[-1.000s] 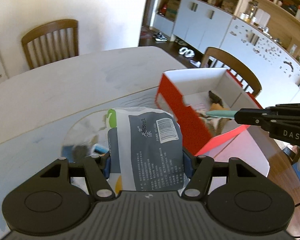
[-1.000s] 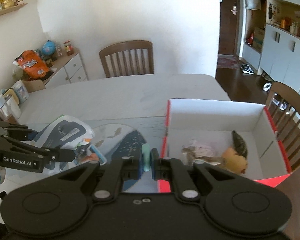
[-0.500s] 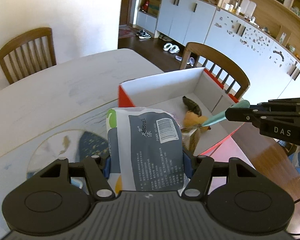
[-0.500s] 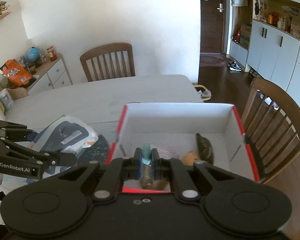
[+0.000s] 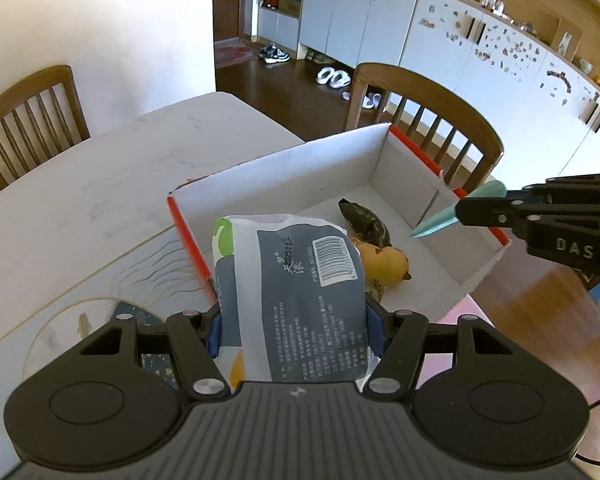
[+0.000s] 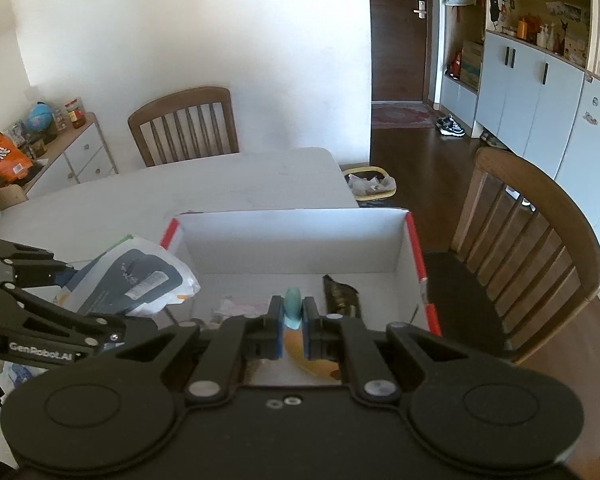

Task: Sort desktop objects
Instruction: 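Carry the grey-white bag and mint-green stick over the red box, then lower both held items into the red box and open both grippers, then withdraw both open grippers from the box back toward the table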

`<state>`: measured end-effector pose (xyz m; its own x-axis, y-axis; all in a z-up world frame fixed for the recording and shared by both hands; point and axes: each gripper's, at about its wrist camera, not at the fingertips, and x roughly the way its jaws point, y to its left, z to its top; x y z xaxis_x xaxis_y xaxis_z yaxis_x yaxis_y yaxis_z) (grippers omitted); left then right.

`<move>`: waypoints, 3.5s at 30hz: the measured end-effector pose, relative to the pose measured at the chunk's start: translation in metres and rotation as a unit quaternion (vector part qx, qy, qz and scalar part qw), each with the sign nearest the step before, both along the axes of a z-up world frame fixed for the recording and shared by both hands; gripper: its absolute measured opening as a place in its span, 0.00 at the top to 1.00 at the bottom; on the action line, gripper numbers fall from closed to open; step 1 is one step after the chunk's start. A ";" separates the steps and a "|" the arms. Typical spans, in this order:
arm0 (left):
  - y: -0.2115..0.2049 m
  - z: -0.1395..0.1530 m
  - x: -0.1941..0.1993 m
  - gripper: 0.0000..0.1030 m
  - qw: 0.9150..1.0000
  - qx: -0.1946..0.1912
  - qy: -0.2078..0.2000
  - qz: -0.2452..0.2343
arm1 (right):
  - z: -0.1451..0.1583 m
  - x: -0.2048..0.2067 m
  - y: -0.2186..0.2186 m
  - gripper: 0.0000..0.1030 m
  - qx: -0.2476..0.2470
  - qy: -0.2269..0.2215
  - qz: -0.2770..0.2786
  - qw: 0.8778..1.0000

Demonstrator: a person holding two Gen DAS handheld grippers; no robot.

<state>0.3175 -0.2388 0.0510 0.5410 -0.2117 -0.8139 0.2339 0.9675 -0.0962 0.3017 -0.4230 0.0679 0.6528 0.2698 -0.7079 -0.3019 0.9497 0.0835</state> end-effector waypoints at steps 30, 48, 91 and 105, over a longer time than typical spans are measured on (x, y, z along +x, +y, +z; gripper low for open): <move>-0.020 -0.068 0.109 0.38 0.995 0.037 0.092 0.013 | -0.061 0.079 -0.001 0.93 0.015 0.034 0.014 0.999; -0.038 -0.080 0.125 0.33 0.988 0.095 0.115 -0.032 | -0.089 0.096 0.003 0.92 -0.013 0.088 0.020 0.996; 0.003 -0.013 0.038 0.11 0.999 0.028 0.035 -0.006 | -0.028 0.032 0.004 0.43 -0.017 0.053 0.071 0.996; 0.036 0.008 -0.014 0.11 1.000 -0.006 -0.004 -0.020 | -0.013 -0.008 0.035 0.37 -0.018 0.041 0.050 0.998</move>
